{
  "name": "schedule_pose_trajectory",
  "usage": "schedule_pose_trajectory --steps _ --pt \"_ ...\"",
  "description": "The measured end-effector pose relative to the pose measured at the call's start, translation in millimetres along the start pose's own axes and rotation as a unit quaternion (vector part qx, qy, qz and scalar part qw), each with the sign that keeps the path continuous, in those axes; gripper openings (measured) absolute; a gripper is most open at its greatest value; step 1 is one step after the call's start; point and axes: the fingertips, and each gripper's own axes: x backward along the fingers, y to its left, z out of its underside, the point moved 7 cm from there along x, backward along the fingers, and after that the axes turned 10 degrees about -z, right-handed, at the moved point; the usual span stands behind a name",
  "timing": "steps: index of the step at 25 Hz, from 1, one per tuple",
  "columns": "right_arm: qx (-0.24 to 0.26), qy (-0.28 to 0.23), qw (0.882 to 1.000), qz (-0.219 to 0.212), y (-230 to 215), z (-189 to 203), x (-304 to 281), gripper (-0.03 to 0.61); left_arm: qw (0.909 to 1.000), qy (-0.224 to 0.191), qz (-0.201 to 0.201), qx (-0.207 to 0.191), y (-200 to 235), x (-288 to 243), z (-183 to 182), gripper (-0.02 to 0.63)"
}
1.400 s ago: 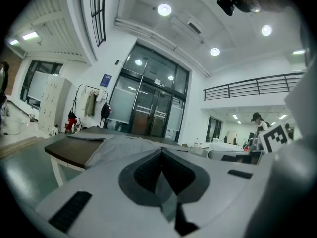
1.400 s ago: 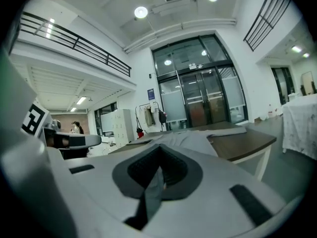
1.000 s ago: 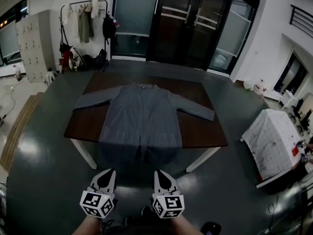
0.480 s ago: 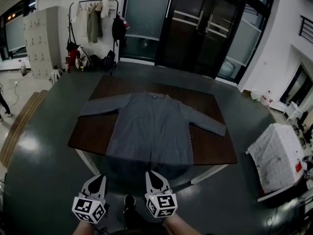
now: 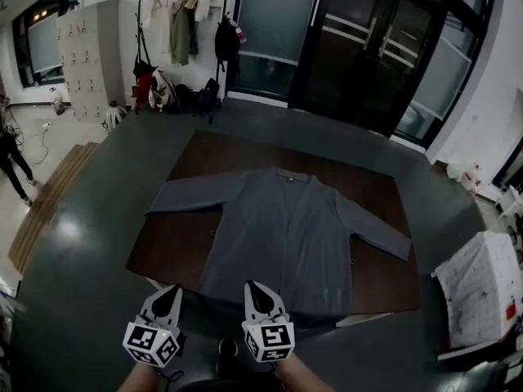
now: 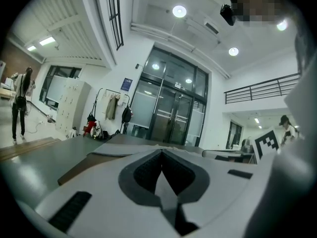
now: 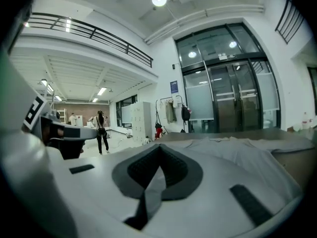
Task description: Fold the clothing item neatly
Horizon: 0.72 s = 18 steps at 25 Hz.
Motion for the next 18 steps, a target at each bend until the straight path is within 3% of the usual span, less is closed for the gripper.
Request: schedule_pose_trajectory --steps 7,16,18 --pt "-0.022 -0.003 1.000 -0.013 -28.2 -16.0 -60.8 -0.012 0.9999 0.003 -0.015 0.005 34.5 -59.8 -20.3 0.008" --pt "-0.037 0.011 0.999 0.009 -37.3 -21.7 -116.2 -0.012 0.9993 0.001 -0.017 0.033 101.2 -107.5 -42.2 0.008" --pt "-0.044 0.007 0.999 0.024 -38.5 -28.4 -134.1 -0.012 0.9997 0.005 -0.013 0.020 116.0 -123.3 -49.4 0.008"
